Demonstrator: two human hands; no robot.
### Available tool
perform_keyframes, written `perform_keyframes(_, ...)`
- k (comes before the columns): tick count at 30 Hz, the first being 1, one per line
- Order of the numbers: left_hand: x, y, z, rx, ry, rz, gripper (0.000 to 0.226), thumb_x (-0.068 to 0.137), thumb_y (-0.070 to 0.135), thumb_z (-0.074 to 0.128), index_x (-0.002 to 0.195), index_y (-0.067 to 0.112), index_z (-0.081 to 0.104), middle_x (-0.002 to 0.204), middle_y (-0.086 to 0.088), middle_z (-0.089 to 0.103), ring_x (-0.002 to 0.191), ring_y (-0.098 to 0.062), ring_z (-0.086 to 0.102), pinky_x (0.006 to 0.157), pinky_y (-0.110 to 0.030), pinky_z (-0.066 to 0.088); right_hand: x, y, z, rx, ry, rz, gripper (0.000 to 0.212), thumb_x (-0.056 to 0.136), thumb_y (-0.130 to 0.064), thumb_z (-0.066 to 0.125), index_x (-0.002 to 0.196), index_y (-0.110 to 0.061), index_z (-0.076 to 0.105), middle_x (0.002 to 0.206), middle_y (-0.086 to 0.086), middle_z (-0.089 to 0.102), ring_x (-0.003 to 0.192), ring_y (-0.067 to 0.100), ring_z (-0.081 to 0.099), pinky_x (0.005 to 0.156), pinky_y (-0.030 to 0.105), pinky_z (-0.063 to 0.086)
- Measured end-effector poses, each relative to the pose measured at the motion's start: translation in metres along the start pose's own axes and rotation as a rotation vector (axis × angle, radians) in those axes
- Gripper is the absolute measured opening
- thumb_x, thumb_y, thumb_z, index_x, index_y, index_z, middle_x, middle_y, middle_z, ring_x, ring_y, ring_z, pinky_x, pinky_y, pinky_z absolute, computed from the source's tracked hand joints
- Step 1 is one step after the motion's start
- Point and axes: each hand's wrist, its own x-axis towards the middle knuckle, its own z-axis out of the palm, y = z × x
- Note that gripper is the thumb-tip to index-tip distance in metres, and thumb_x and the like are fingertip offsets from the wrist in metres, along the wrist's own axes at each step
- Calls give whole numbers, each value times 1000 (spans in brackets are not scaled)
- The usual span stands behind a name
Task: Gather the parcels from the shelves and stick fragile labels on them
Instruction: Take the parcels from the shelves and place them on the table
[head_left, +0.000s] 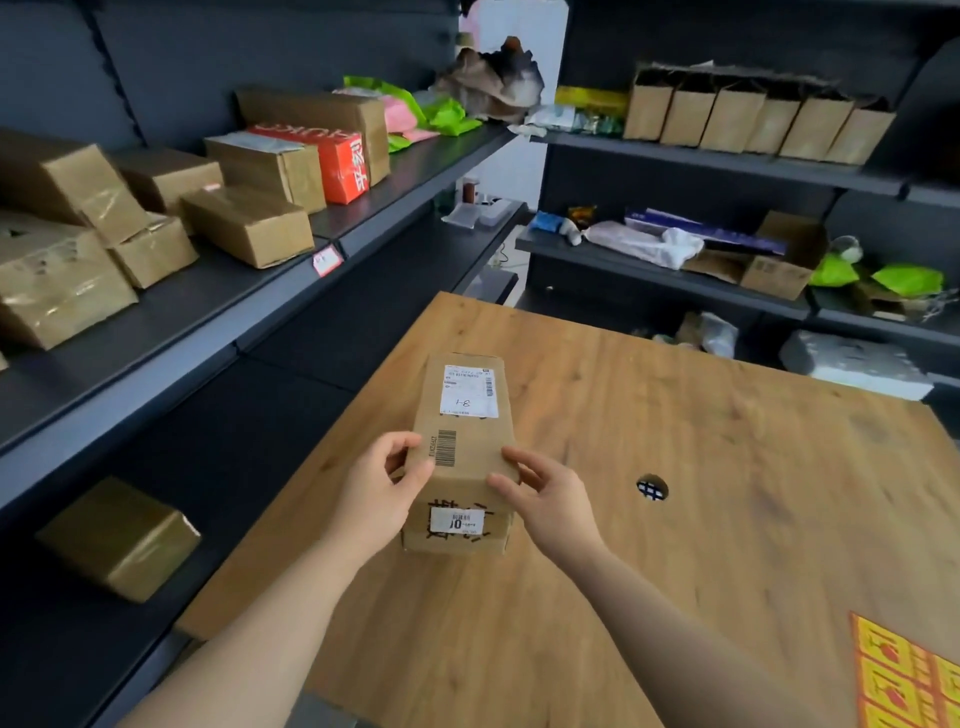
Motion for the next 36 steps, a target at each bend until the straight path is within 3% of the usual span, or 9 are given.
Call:
perform_keyframes(3,31,-14,5,23,-20,-43,29,89,23,63,117,25,56,118,12,59,112,-4,54,99,-28,43,31,11,7,-32,-9,-22,43,79,-33,74,120,-28,63,96,-40,55,92,-24,51,74,-1,40)
perform_keyframes(9,82,-41,18,107,-27,-110,34,87,15,65,118,26,56,115,12,60,112,-7,55,98,-27,43,74,33,20,-61,4,-32,47,75,-26,79,119,-19,64,107,-35,52,90,-23,53,74,5,46)
perform_keyframes(13,100,-54,23,194,-36,-141,47,87,15,66,131,21,50,124,8,58,112,-4,52,94,-23,41,92,43,28,-136,-17,-49,51,75,-25,79,122,-15,62,124,-16,53,92,-10,56,87,18,51)
perform_keyframes(17,106,-62,25,278,-68,-139,50,89,19,62,136,23,45,129,4,57,119,-9,50,96,-26,42,98,51,34,-241,-41,-62,56,78,-28,77,129,-14,57,138,-2,49,113,4,52,93,16,46)
perform_keyframes(21,106,-57,23,427,-115,-94,52,93,28,56,141,23,37,137,2,50,121,-15,50,98,-33,44,100,48,34,-364,-54,-62,56,81,-36,72,131,-18,54,141,0,47,122,13,50,100,29,44)
perform_keyframes(24,100,-46,18,592,-115,-18,53,94,33,52,142,19,37,145,4,41,124,-17,47,97,-30,43,95,37,30,-528,-71,-98,50,86,-41,63,130,-20,53,140,-1,47,119,19,51,92,30,44)
perform_keyframes(26,94,-33,11,685,-100,55,50,95,34,50,141,18,40,146,5,40,124,-17,46,96,-31,44,89,26,27,-589,-64,-147,45,89,-39,60,129,-20,54,138,2,49,120,22,51,91,31,43)
perform_keyframes(29,79,-12,-3,770,-71,174,46,95,34,48,138,18,46,141,5,46,125,-17,44,99,-33,42,75,7,22,-694,-84,-247,45,92,-37,57,132,-19,53,143,4,46,128,21,44,101,32,37)
perform_keyframes(36,-1,20,-47,888,65,297,39,94,36,50,128,18,58,129,2,58,118,-19,50,98,-37,41,30,-49,27,-745,-104,-626,34,88,-29,63,117,-10,65,126,9,61,117,27,55,103,38,38)
